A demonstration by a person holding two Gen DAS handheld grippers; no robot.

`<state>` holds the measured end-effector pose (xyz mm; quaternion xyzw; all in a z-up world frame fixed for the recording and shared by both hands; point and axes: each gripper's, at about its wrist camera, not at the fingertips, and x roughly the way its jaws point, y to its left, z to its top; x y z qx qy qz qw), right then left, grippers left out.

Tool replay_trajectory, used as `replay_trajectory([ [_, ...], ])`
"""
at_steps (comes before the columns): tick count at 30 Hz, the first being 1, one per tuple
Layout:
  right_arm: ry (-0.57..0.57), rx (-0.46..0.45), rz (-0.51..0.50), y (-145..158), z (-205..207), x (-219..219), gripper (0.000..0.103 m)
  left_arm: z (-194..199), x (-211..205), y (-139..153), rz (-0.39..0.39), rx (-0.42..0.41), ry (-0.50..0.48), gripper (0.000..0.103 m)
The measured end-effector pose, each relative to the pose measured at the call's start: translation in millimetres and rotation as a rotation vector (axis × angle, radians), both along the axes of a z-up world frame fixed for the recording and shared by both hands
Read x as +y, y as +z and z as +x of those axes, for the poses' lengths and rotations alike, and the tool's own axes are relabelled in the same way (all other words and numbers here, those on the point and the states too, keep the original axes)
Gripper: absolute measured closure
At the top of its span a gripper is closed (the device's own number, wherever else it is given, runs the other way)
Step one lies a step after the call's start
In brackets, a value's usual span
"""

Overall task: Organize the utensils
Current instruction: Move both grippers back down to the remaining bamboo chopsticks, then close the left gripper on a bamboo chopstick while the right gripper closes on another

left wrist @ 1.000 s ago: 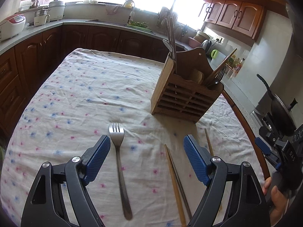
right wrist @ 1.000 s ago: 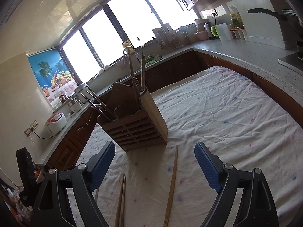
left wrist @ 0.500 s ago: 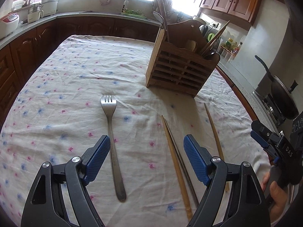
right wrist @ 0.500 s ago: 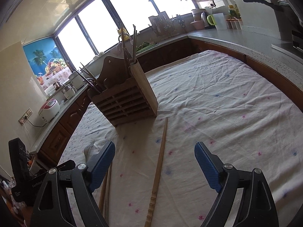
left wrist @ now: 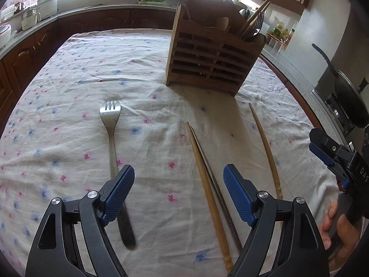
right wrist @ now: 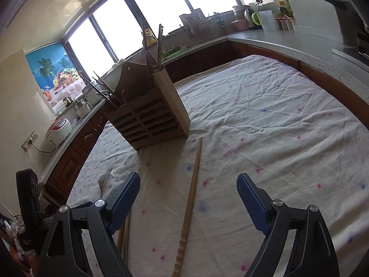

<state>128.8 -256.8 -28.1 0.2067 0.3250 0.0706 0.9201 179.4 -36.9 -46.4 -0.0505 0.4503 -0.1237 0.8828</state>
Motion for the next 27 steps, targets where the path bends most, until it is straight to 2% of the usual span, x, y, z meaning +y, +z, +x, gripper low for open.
replay_trajectory([
  [4, -0.002, 0.010, 0.001, -4, 3, -2, 0.016, 5, -10, -8, 0.023, 0.018, -0.021, 0.033],
  [7, -0.003, 0.022, 0.003, -6, 5, -3, 0.018, 9, -15, -15, 0.054, 0.034, -0.029, 0.049],
  [12, -0.001, 0.037, -0.002, -9, 11, -4, 0.024, 10, -19, -16, 0.094, 0.014, -0.039, 0.049],
  [18, 0.039, 0.086, -0.035, -16, 36, 6, 0.045, 19, -26, -18, 0.147, 0.002, -0.052, 0.050],
  [20, 0.053, 0.103, -0.052, -18, 45, 10, 0.055, 24, -26, -19, 0.163, -0.006, -0.056, 0.054],
  [23, 0.070, 0.119, -0.094, -20, 61, 15, 0.060, 33, -23, -18, 0.163, -0.009, -0.060, 0.064],
  [27, 0.082, 0.167, -0.141, -27, 88, 21, 0.071, 42, -27, -18, 0.159, 0.001, -0.113, 0.065],
])
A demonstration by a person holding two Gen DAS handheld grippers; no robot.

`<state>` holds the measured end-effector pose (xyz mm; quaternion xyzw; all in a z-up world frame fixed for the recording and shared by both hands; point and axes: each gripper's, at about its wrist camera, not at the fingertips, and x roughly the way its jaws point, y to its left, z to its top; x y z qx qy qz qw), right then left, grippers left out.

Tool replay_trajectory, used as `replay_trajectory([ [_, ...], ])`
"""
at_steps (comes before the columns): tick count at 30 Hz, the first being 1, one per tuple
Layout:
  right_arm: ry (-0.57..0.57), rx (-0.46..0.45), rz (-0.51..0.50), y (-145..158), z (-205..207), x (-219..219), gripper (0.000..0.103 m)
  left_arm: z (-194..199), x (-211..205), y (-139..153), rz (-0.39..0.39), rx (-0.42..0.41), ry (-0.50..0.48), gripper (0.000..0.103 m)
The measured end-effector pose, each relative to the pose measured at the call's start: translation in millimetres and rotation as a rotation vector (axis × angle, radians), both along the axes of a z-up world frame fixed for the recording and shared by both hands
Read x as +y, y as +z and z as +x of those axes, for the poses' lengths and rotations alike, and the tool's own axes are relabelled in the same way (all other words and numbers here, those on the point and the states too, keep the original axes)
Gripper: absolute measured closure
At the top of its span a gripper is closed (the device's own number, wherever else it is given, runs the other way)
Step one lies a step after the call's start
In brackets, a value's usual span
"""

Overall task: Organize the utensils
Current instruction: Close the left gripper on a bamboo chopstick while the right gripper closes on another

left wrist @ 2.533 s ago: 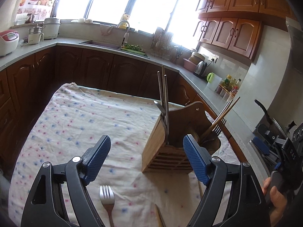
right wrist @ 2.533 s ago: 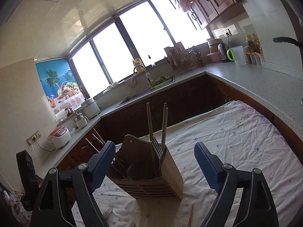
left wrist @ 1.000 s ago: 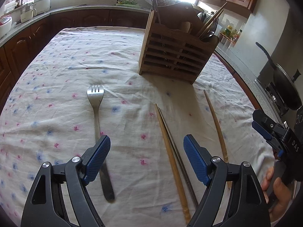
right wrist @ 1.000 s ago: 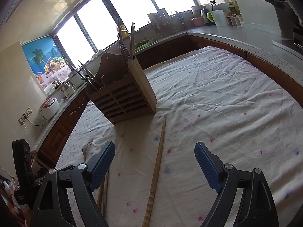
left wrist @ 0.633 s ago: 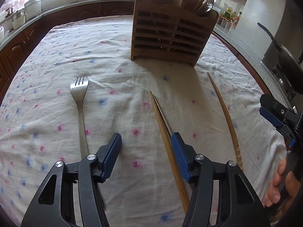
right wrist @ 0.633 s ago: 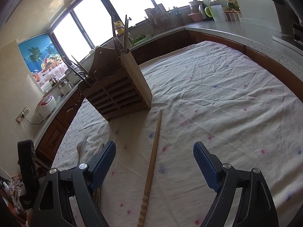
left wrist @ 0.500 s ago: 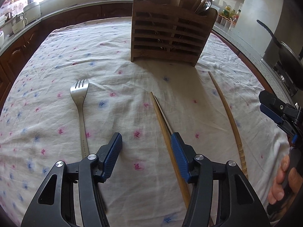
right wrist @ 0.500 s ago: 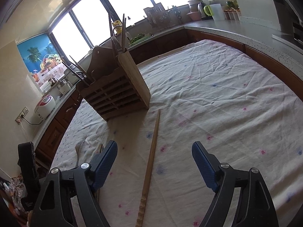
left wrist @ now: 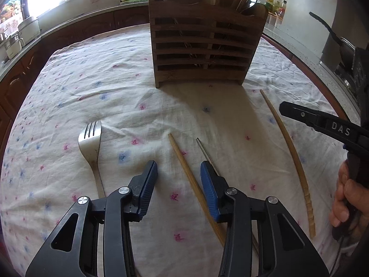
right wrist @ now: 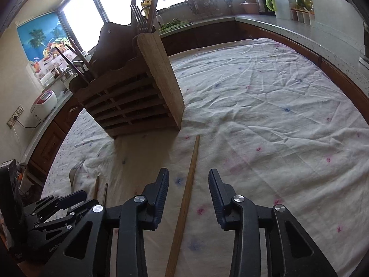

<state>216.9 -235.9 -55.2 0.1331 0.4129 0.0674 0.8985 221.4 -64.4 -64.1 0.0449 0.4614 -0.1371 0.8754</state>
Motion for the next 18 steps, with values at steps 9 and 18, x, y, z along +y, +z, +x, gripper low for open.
replay_trajectory([
  [9, 0.024, 0.017, -0.156, -12, 34, 20, 0.090, 9, -13, -2, 0.010, -0.018, -0.031, 0.085],
  [18, 0.042, -0.001, -0.055, 1, 11, 15, 0.098, 2, 8, 0, -0.133, 0.042, -0.035, 0.099],
])
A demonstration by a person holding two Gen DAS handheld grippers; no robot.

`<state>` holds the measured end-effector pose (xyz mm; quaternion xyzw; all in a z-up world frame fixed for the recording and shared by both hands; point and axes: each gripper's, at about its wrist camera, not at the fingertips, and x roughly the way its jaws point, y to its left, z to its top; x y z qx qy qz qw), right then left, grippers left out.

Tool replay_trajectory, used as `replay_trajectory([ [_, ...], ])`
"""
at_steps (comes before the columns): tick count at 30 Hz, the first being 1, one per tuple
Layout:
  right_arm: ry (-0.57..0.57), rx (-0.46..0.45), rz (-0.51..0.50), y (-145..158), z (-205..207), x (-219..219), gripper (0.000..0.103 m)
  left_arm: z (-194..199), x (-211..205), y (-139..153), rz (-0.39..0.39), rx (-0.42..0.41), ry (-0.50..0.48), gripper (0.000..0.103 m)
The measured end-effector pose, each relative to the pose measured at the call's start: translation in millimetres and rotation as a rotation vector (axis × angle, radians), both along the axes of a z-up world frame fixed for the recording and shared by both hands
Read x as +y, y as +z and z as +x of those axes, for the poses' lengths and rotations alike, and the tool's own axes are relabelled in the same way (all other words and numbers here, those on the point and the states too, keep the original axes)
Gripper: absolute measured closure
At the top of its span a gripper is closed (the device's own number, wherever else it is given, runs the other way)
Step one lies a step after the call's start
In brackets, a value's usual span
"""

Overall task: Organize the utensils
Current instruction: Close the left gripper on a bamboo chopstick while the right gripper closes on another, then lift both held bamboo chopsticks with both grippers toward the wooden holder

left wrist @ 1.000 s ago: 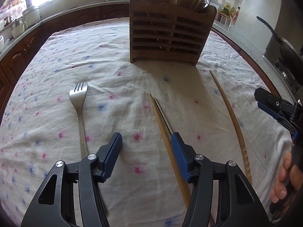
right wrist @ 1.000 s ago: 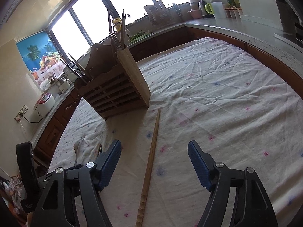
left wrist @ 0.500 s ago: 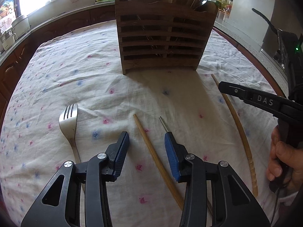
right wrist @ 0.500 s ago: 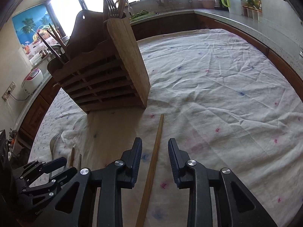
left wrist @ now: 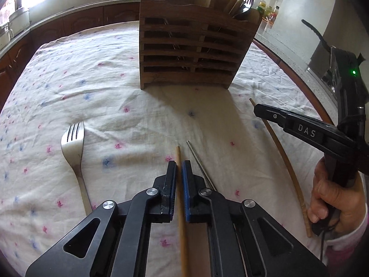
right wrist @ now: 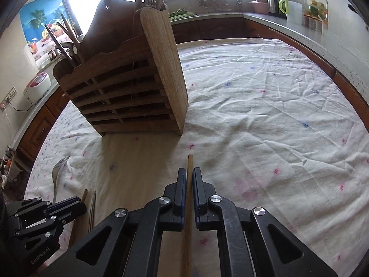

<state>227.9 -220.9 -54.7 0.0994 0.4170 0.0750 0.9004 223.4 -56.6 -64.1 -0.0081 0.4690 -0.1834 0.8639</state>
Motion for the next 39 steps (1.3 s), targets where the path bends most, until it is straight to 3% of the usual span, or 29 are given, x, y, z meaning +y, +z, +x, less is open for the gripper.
replay_trajectory([
  [7, 0.002, -0.074, 0.080, 32, -34, -7, 0.098, -18, 22, 27, -0.076, -0.042, 0.031, 0.099],
  [25, 0.022, -0.322, 0.144, 128, -97, -14, 0.098, -66, 58, 128, -0.219, -0.259, 0.049, 0.099],
  [39, 0.023, -0.403, 0.150, 156, -105, -16, 0.098, -72, 73, 152, -0.243, -0.324, 0.081, 0.099],
])
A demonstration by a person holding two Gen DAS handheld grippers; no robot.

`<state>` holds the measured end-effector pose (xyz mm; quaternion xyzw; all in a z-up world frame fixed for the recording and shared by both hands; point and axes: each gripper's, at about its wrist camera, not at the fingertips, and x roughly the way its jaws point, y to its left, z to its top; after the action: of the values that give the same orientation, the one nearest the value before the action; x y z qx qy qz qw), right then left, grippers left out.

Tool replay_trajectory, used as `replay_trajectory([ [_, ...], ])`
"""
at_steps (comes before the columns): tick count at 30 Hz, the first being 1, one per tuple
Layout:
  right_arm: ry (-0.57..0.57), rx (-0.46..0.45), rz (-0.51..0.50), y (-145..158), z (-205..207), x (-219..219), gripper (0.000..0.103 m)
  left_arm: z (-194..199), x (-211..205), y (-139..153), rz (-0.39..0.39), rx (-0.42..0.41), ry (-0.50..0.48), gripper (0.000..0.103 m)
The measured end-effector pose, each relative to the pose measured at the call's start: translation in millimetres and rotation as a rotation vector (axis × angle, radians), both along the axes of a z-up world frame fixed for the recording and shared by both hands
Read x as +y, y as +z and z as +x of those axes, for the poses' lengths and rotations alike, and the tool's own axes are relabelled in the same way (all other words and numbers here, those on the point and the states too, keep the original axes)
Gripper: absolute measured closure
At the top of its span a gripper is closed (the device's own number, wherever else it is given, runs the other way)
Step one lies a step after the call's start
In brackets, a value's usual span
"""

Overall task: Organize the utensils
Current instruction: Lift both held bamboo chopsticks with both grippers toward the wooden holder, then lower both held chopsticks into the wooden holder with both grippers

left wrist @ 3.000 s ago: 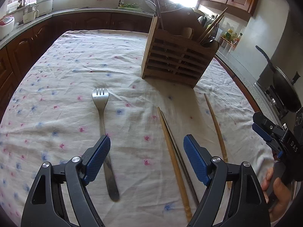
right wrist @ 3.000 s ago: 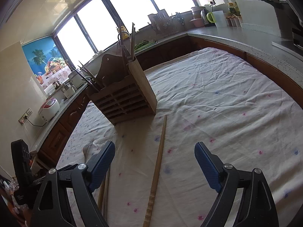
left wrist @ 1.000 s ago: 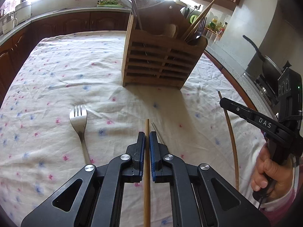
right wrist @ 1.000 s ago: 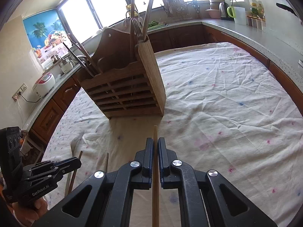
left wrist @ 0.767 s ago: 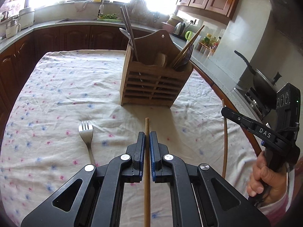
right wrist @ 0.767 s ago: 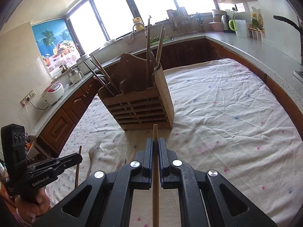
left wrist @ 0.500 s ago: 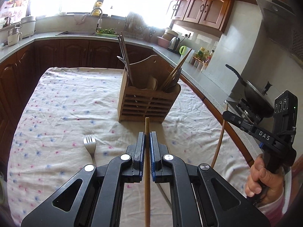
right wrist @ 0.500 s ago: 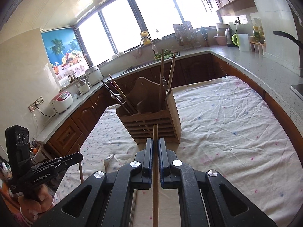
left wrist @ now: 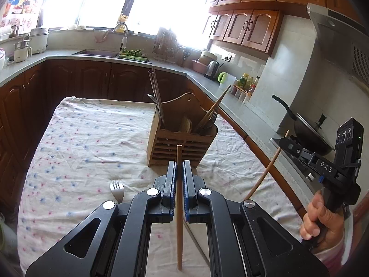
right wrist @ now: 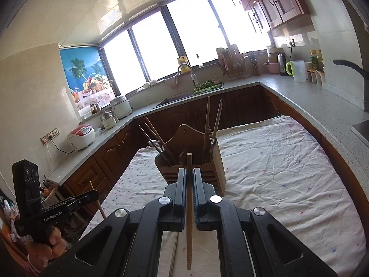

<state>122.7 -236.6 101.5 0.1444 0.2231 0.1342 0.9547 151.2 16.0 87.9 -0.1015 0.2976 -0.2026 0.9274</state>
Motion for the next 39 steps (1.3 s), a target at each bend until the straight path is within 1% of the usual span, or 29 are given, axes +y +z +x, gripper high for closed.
replay_trajectory([
  [10, -0.003, -0.005, 0.007, 2, 4, -2, 0.098, 4, 2, 3, -0.008, -0.008, 0.014, 0.099],
  [18, -0.018, -0.035, 0.015, 10, 12, -6, 0.098, 10, 3, 24, -0.012, -0.057, 0.020, 0.099],
  [24, -0.043, -0.079, 0.026, 25, 28, -12, 0.098, 24, 4, 48, -0.028, -0.114, 0.030, 0.099],
  [29, -0.061, -0.134, 0.025, 47, 50, -10, 0.098, 39, 4, 77, -0.029, -0.193, 0.053, 0.099],
  [35, -0.092, -0.225, 0.010, 80, 78, -5, 0.098, 68, 4, 109, -0.039, -0.285, 0.090, 0.099],
  [39, -0.121, -0.269, 0.003, 93, 98, -1, 0.098, 89, 0, 121, -0.046, -0.325, 0.115, 0.099],
])
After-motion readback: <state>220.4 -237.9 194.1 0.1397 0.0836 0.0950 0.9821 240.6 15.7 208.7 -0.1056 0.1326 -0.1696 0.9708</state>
